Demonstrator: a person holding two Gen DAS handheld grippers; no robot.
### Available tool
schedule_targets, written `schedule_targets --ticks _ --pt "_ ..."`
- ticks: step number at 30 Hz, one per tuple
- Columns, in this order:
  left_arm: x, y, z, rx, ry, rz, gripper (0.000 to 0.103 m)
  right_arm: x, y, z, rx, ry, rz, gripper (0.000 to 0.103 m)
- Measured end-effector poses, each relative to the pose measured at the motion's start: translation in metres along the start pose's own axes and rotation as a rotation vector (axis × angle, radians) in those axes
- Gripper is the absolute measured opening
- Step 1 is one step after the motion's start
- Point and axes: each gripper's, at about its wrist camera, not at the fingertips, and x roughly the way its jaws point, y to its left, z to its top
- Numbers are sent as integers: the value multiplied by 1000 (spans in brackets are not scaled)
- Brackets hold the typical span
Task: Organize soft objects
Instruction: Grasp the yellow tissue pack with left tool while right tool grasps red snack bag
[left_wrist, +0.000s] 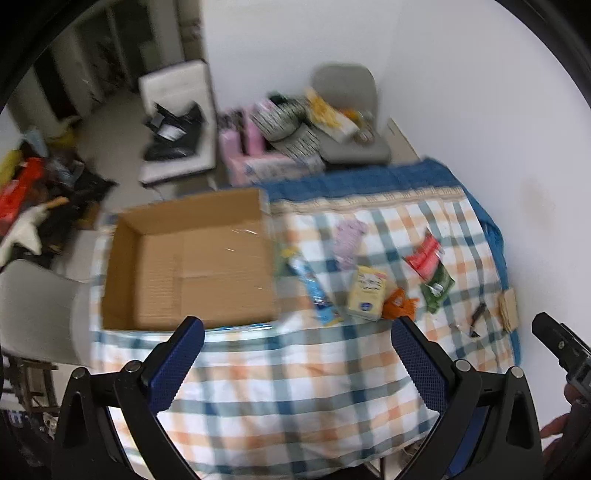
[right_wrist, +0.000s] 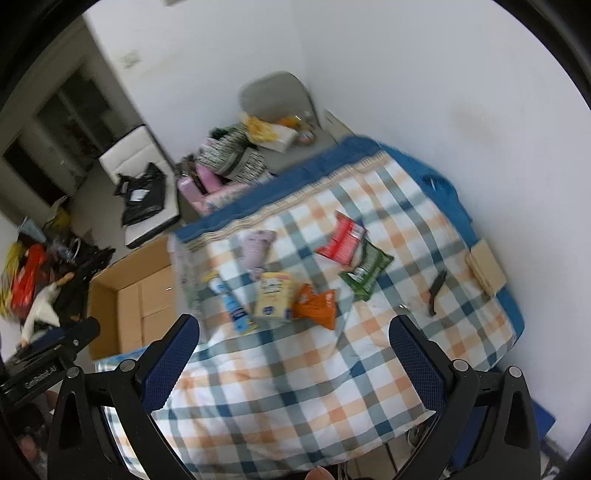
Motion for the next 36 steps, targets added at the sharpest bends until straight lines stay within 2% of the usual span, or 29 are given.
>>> schedule_targets --ticks 4,7,12,17,19,22,24,25,26,29,33,36 --pt "81 -31 20 -3 140 -95 103 69 -42 27 63 102 16 103" --pt "142 -57 32 7 234 -120 103 127 -71 48 109 183 28 103" --pt "235 -78 40 -63 402 -174 103 224 -111 80 177 296 18 103" --pt "309 -86 37 -140 555 -220 103 303 -126 104 213 408 72 103" --pt "329 -89 33 -159 599 -237 103 330 -128 110 239 448 102 103" --pt "351 -92 27 -161 652 -226 103 367 -125 118 245 507 96 103" --pt "363 -92 24 -174 671 -211 96 389 -122 122 242 544 89 103" --pt "367 -92 21 -176 680 -207 87 401 -120 123 248 564 98 102" --pt "370 -92 19 -173 686 -195 79 412 -119 123 256 587 95 99" --pt "369 -92 18 -169 669 -173 74 435 -114 121 247 631 66 93" --pt "368 -89 19 -175 658 -176 72 463 -107 110 264 699 59 73" --pt "368 -88 18 -172 656 -178 72 476 -101 103 265 708 54 71"
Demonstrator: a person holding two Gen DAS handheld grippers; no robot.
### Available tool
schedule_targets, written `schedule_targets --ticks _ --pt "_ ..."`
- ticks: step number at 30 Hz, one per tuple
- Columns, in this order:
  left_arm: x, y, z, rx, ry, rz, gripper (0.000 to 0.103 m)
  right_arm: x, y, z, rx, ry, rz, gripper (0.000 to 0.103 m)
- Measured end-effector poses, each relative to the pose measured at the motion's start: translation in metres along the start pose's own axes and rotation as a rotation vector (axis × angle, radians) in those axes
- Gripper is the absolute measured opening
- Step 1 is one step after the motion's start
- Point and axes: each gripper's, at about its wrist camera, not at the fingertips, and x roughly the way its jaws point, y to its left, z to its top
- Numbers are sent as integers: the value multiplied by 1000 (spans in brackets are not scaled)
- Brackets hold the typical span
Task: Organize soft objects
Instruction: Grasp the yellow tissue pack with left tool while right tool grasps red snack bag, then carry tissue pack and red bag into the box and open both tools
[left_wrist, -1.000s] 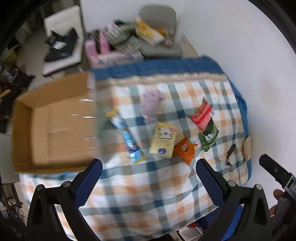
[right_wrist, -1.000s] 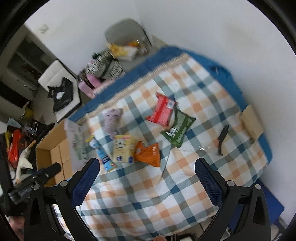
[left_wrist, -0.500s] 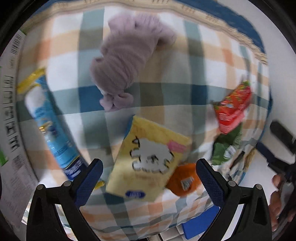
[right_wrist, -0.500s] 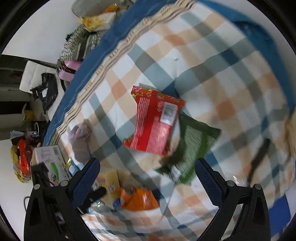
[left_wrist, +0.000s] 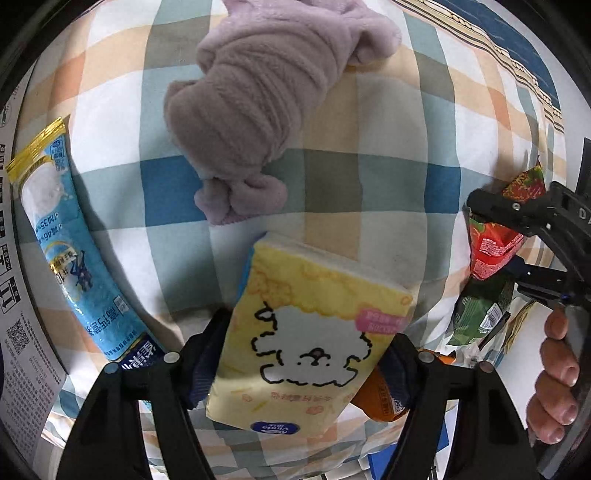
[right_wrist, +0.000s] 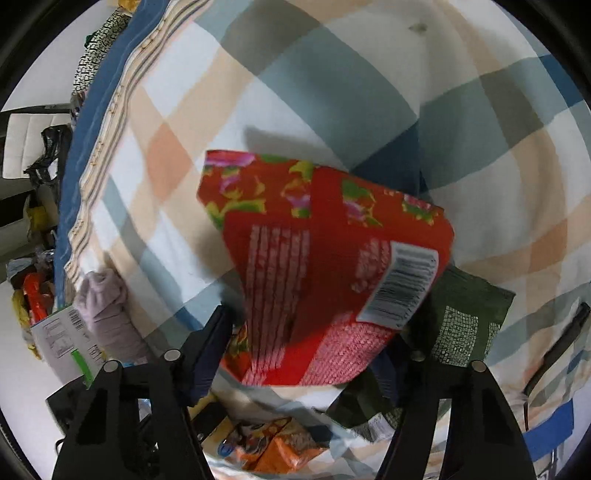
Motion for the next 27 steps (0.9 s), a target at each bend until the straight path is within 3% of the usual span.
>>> schedule_targets --ticks 9,15,21,27 --pt "-9 -14 -10 53 -55 88 67 -2 31 -14 -91 -37 -90 50" --pt "-32 -15 -29 61 -111 99 67 -8 49 -39 -142 -54 -101 49" --pt "-72 -11 -46 56 -178 52 67 -31 78 -75 -225 -92 -74 49" --pt "-145 8 -71 67 -294 2 67 -68 109 -131 -348 -151 -50 49"
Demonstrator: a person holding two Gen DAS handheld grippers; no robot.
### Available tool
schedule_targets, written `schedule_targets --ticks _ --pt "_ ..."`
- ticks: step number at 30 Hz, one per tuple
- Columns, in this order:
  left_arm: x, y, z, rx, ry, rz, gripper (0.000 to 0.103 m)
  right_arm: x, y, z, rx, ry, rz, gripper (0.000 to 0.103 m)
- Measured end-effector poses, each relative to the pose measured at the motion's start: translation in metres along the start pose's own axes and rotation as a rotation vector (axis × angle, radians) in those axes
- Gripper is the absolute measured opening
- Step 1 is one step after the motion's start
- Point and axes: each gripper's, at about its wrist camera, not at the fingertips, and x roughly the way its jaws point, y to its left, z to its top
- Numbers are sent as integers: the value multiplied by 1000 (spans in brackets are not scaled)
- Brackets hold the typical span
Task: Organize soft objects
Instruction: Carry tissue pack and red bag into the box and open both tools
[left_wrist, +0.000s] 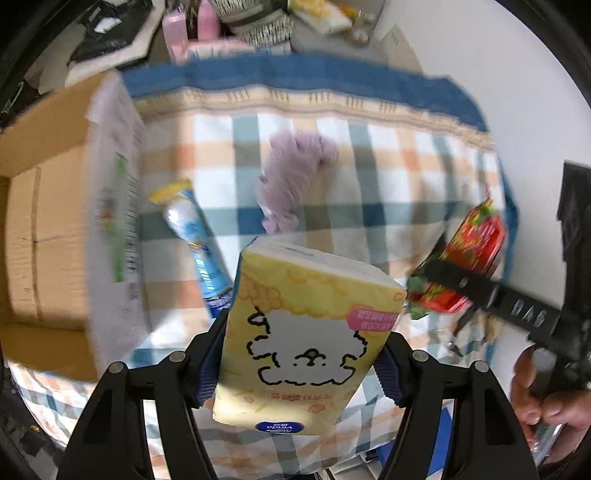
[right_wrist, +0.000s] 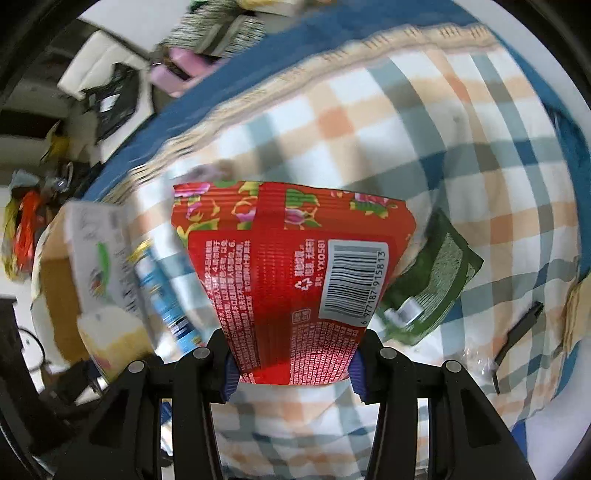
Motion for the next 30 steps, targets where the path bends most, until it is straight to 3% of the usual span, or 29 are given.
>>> schedule_targets --ticks 7,13,19,24,30 --pt "-104 57 -10 -38 -181 14 67 -69 67 -40 -155 -74 87 49" --pt "-134 135 -5 -120 -229 74 67 -81 173 -58 -276 -87 153 49" --pt "-123 219 28 -188 -191 102 67 -44 264 -57 -309 -58 97 49" --pt "-88 280 60 -258 -80 23 67 8 310 -42 -307 -18 17 49" --pt "-49 307 91 -288 13 -38 67 63 335 -17 -269 28 -63 49"
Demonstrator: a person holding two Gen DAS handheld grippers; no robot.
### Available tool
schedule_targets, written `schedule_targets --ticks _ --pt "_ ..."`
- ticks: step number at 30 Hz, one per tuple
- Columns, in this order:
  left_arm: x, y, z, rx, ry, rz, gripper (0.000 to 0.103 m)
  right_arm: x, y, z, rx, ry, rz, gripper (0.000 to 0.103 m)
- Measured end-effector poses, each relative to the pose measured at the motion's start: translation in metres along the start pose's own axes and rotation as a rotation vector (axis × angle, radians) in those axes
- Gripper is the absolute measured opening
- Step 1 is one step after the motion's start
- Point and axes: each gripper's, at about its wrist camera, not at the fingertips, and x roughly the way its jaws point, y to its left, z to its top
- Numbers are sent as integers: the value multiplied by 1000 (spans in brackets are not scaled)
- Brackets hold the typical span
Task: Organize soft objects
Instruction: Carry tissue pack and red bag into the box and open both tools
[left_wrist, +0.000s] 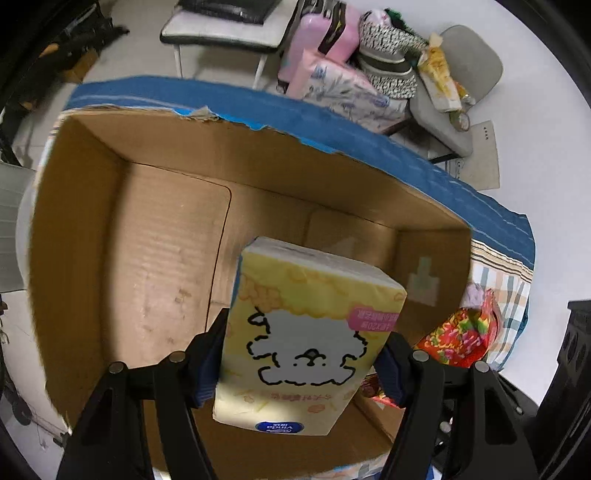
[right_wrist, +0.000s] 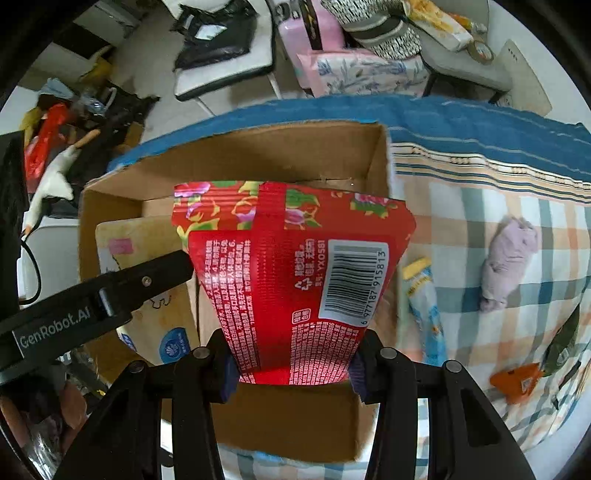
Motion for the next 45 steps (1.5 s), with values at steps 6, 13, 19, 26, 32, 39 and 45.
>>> schedule_targets --ticks 6,13,19,26,32,39,45 --pt "20 -3 26 26 43 6 68 31 0 24 35 42 -21 50" --pt "26 -5 33 60 57 37 68 41 2 32 45 59 -43 52" --pt "17 -8 30 108 22 73 87 33 6 35 40 41 -64 66" --pt "-4 -4 13 159 -51 123 100 14 16 15 4 11 -96 103" --pt "-32 5 -17 193 -153 180 101 3 18 -11 -31 -31 -158 103" --pt "-66 17 -65 209 -233 226 101 -25 25 -48 -67 -81 -148 103" --pt "-96 19 -101 215 -286 246 101 -58 33 -83 -97 -142 -112 103"
